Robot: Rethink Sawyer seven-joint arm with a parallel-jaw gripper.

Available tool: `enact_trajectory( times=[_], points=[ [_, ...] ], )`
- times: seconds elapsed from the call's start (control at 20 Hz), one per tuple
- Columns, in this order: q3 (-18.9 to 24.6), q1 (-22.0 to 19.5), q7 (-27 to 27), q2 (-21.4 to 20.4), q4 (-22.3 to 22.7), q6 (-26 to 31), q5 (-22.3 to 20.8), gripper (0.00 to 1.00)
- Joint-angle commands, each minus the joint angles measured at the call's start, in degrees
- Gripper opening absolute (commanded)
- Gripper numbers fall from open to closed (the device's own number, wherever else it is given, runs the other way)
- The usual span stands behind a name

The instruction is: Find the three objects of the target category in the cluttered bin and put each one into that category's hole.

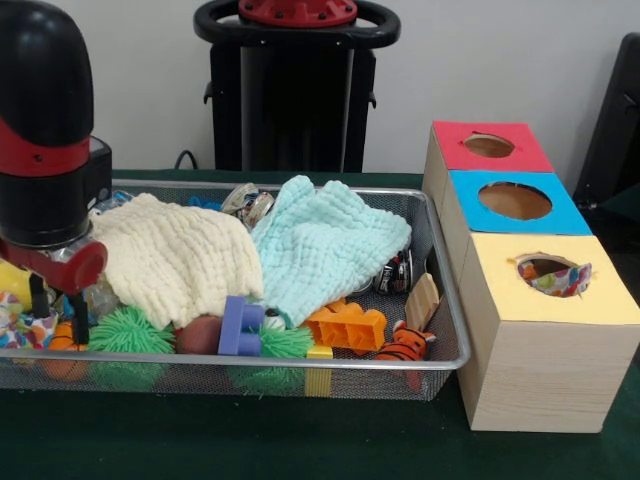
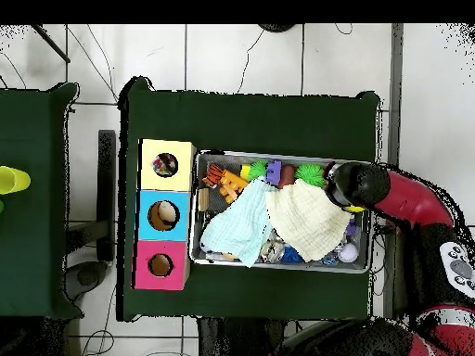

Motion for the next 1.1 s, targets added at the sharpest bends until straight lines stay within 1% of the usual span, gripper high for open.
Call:
enact_trajectory(
  times=[0.05,0.25,0.35,0.6,0.8,0.9,1.0,1.1],
  points=[
    [2.8,-1.8,-8.1,-1.2,1.2,1.6,-3.8,1.00],
    [3.6,-2.3,-7.9,-2.2,1.2,2.2,-3.7,1.00],
    [3.6,-2.3,-7.4,-1.8,1.4,1.6,-3.9,1.00],
    [4.4,-2.5,-6.0,1.2,0.5,-1.4,-4.3,1.00],
    [4.8,-2.6,-5.4,3.0,-0.5,-2.7,-4.4,1.00],
    [4.8,-2.6,-5.1,3.4,-0.5,-3.0,-4.5,1.00],
    [4.7,-2.4,-4.7,4.8,-0.9,-3.6,-4.7,1.00],
    [4.8,-2.6,-4.4,5.4,-0.6,-4.6,-4.7,1.00]
  ],
)
